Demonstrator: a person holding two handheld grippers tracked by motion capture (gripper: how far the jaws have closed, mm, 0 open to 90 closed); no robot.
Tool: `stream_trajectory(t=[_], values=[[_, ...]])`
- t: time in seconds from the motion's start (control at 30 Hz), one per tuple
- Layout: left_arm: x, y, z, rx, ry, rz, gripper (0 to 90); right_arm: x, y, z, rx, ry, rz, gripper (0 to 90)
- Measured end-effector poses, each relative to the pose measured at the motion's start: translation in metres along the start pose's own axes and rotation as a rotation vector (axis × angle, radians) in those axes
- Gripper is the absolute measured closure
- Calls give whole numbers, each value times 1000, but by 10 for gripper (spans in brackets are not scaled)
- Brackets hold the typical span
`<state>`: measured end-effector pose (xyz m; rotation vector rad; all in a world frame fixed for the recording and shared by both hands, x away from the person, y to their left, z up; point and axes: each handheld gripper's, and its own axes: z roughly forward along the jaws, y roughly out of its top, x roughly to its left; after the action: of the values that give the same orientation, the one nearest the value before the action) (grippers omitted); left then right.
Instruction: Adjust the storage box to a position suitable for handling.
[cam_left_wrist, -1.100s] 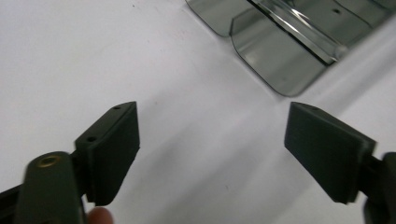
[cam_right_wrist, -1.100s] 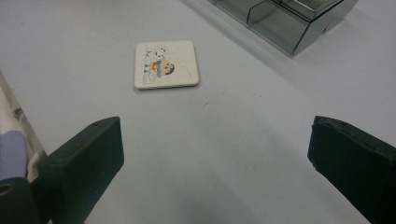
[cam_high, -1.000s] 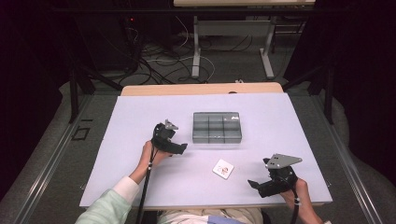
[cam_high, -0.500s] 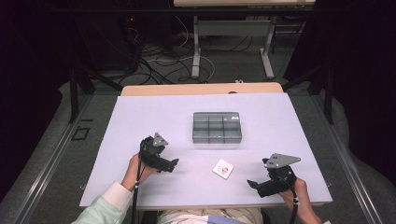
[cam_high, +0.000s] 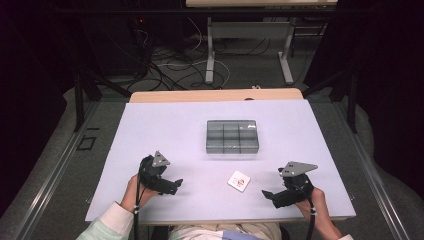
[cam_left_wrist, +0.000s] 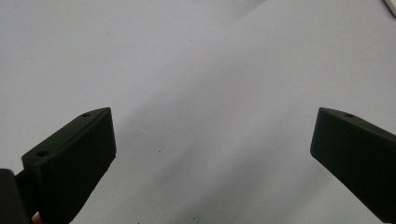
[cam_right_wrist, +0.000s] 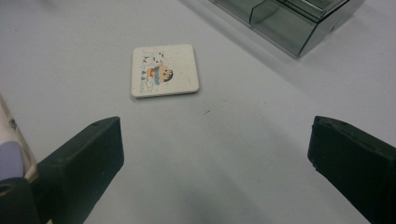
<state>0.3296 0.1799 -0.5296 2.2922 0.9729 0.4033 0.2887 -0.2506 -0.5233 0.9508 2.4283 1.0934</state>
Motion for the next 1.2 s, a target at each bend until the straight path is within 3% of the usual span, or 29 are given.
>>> stream_trajectory(t=[0.33, 0.7, 0.8, 0.9, 0.93, 1.2], values=[[1, -7, -3, 14, 8, -1, 3, -7, 13, 14, 10, 24, 8, 32], [1, -9, -4, 12, 12, -7, 3, -17, 39, 37, 20, 47, 1, 32], [1, -9, -4, 8, 12, -3, 3, -21, 46, 44, -8, 44, 10, 31], [1, -9, -3, 5, 14, -5, 3, -26, 55, 46, 1, 50, 15, 30], [1, -9, -3, 3, 15, -5, 3, -28, 58, 49, -31, 49, 29, 31], [0, -10, -2, -3, 26, -12, 3, -49, 85, 65, -68, 64, 74, 38]])
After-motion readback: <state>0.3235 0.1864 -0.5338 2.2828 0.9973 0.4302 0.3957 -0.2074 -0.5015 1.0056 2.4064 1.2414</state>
